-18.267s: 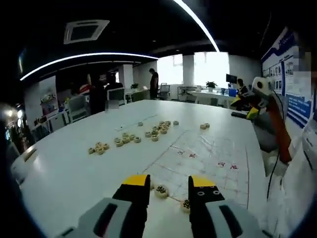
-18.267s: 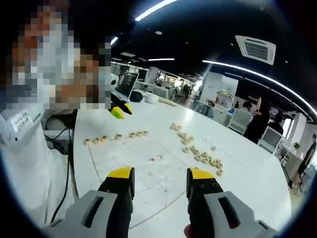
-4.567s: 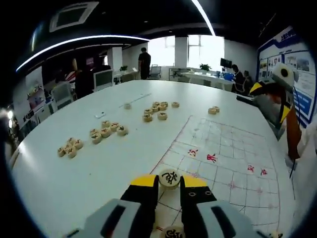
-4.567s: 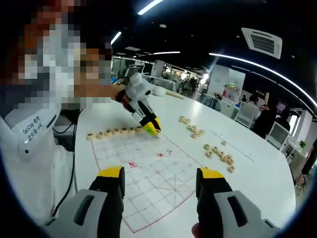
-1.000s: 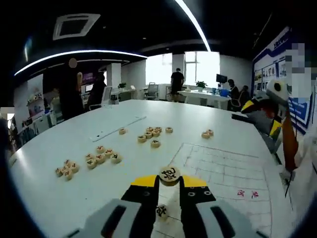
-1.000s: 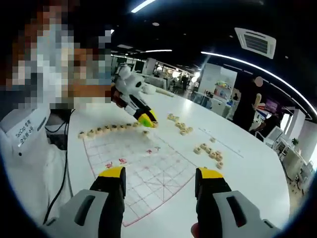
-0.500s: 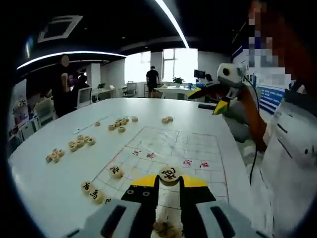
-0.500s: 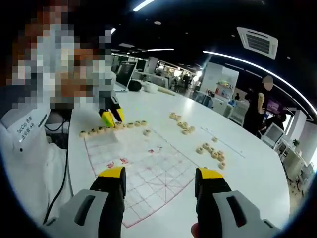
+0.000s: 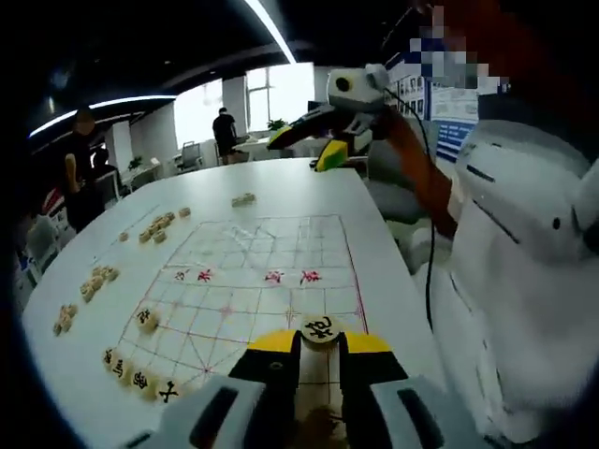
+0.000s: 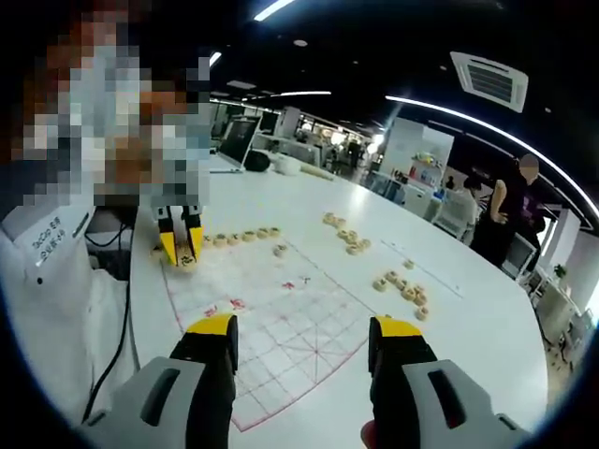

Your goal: Pick up the chess pieces one by one and place each piece onto its starting position on the chessboard, setting the pieces on their correct points until all the chess pieces are arranged in the starting layout

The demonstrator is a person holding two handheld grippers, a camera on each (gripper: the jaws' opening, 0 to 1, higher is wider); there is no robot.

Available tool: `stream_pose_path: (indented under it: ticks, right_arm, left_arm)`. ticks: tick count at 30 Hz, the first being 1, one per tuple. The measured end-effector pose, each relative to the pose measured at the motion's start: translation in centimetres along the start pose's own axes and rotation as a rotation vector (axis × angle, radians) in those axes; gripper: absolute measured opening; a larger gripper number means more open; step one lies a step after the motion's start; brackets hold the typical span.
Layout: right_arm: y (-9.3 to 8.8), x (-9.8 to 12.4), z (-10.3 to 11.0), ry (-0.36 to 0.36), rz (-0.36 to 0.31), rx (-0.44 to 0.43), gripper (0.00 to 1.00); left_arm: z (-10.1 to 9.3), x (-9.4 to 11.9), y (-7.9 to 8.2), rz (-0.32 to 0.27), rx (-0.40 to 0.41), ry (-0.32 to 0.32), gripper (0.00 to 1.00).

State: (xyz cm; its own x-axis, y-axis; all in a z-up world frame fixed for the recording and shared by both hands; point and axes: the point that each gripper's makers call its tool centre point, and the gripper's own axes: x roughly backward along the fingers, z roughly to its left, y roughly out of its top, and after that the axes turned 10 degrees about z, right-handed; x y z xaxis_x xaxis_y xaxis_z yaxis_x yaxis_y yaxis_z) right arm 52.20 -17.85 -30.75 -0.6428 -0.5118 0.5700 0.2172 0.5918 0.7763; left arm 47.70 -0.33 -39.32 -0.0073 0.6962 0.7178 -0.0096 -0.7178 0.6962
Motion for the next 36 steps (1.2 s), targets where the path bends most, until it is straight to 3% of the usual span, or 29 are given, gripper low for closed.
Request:
stream_pose_path:
  ticks: [9, 17, 24, 32, 36]
  right_arm:
    - [0.2, -0.1, 0.0, -0.005, -0.008, -0.001, 0.57]
    - [0.3, 0.2, 0.1, -0.007, -0.006, -0.002, 0.57]
    - [0.3, 0.1, 0.2, -0.005, -0.007, -0.003, 0.57]
    - [0.4, 0.1, 0.2, -0.005, -0.007, 0.001, 0.57]
    - [0.4, 0.2, 0.0, -0.003, -0.006, -0.001, 0.57]
  left_arm:
    - [-0.2, -0.3, -0.8, 0.054, -0.028, -0.011, 0.19]
    - [-0.2, 0.0, -0.6, 0.042, -0.024, -0.015, 0.25]
    - [1.5, 1.0, 1.3, -0.05, 0.013, 0.036, 0.3]
    - [6.0, 2.7, 3.1, -0.168, 0.132, 0.184, 0.33]
    - [7.9, 3.2, 3.2, -0.191, 0.173, 0.229, 0.33]
